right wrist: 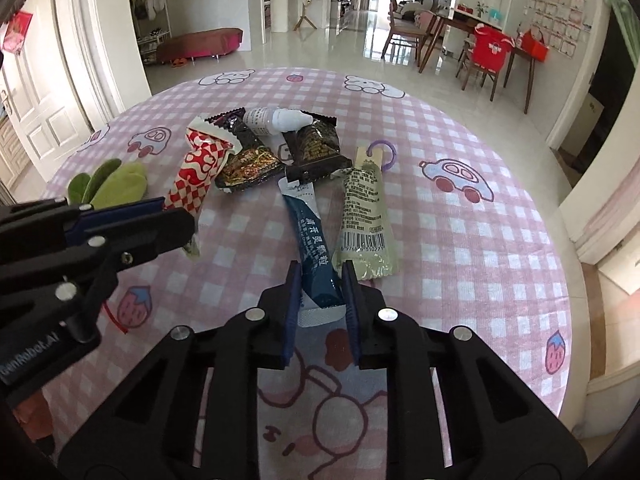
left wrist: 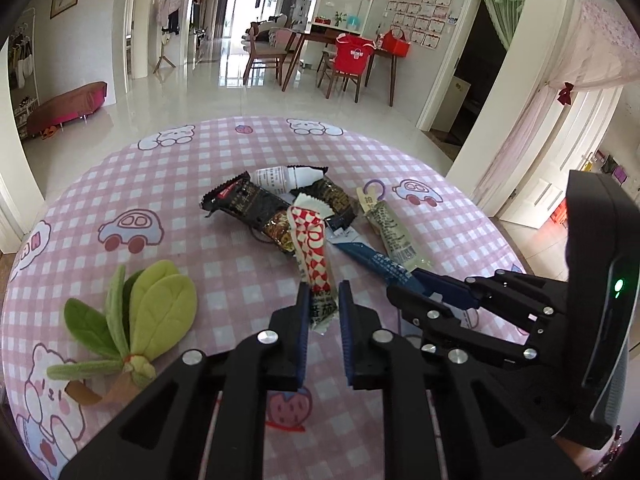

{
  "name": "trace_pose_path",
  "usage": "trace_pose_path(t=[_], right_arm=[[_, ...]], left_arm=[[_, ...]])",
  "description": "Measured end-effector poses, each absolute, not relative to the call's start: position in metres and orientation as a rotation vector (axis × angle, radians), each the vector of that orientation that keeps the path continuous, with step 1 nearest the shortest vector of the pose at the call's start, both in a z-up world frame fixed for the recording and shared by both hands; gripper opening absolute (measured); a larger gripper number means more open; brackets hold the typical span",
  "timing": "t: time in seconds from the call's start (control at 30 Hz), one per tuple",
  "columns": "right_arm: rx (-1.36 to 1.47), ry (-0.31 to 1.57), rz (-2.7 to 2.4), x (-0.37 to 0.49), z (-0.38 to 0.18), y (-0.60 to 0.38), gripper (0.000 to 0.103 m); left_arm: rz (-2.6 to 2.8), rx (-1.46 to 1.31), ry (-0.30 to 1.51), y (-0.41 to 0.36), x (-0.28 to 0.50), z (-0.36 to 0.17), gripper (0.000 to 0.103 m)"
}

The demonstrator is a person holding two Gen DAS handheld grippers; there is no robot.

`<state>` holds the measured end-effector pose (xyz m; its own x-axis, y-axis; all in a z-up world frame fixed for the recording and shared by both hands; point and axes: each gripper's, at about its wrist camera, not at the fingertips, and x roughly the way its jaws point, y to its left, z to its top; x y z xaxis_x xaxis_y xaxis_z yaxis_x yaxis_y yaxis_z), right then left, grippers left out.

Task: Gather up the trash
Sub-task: 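Grasp the blue-white wrapper with the right tool while the left tool grasps the red-white checkered wrapper, then carry both wrappers over the bucket and open the left tool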

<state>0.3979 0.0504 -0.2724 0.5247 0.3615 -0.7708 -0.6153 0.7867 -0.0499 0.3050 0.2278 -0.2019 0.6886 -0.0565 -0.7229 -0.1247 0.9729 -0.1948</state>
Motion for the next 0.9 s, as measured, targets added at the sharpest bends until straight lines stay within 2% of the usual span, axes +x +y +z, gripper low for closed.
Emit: trace_pose_path(t=[0.47,0.9], right_arm=[[-0.133,0.710,0.582,0.338,-0.220,-0.034,0.020],[0.169,0.608,0.364,0.276,-0.210,-0.226,0.020]], left_arm=[[-0.041,-0.195,0.759,0.176,0.275,-0.167,0.014],[-0.323,-0.017,0.800,0.005,0.271,-0.164,0.014]])
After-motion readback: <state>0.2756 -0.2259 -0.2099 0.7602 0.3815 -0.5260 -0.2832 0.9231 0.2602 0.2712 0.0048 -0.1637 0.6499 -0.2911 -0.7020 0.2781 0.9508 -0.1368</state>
